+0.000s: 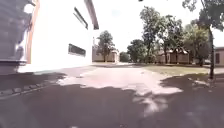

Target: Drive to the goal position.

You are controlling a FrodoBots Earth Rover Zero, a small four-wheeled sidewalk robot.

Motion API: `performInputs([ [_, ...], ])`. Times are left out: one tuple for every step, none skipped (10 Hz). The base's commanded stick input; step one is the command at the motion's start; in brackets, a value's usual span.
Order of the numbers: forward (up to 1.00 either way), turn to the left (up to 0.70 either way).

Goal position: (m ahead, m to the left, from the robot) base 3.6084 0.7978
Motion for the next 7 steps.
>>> performInputs([
  [0.85, 0.01],
  [0.85, 0.01],
  [0.85, 0.01],
  [0.85, 0.01],
  [0.85, 0.01],
  [0.85, 0.01],
  [0.85, 0.01],
])
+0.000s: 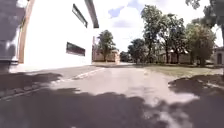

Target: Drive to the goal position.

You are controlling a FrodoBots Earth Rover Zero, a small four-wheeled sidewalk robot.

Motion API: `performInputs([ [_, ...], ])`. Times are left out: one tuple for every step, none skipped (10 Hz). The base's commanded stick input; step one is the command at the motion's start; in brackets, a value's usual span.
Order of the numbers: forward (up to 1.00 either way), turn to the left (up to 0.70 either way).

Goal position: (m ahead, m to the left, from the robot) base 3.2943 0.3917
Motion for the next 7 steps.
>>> performInputs([
  [0.85, 0.0],
  [0.85, -0.12],
  [0.85, -0.19],
  [0.85, -0.24],
  [0.85, -0.29],
  [0.85, -0.31],
  [0.85, -0.16],
])
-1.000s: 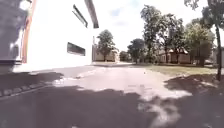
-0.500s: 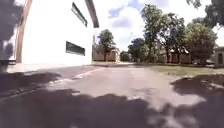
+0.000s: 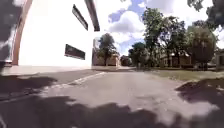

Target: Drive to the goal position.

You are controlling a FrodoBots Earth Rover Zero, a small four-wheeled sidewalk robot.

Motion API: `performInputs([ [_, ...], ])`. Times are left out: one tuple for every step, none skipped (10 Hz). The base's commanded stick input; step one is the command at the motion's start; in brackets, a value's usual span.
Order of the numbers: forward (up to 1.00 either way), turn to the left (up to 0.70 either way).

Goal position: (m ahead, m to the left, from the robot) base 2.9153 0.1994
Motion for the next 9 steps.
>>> performInputs([
  [0.85, 0.0],
  [0.85, 0.01],
  [0.85, 0.01],
  [0.85, 0.01],
  [0.85, 0.01],
  [0.85, 0.01],
  [0.85, 0.01],
  [0.85, 0.01],
  [0.85, 0.01],
])
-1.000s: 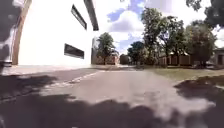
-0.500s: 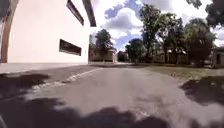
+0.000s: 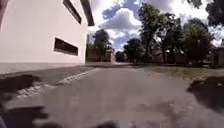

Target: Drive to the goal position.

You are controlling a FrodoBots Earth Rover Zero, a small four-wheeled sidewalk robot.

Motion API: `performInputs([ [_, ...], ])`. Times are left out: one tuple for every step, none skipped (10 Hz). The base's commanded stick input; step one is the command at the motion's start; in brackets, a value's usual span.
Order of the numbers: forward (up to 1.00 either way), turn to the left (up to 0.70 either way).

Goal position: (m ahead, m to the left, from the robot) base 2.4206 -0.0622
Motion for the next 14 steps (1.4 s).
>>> performInputs([
  [0.85, 0.01],
  [0.85, 0.01],
  [0.85, 0.01],
  [0.85, 0.01],
  [0.85, 0.01],
  [0.85, 0.01],
  [0.85, 0.01],
  [0.85, 0.01],
  [0.85, 0.01],
  [0.85, 0.01],
  [0.85, 0.01],
  [0.85, 0.01],
  [0.85, 0.01],
  [0.85, 0.01],
])
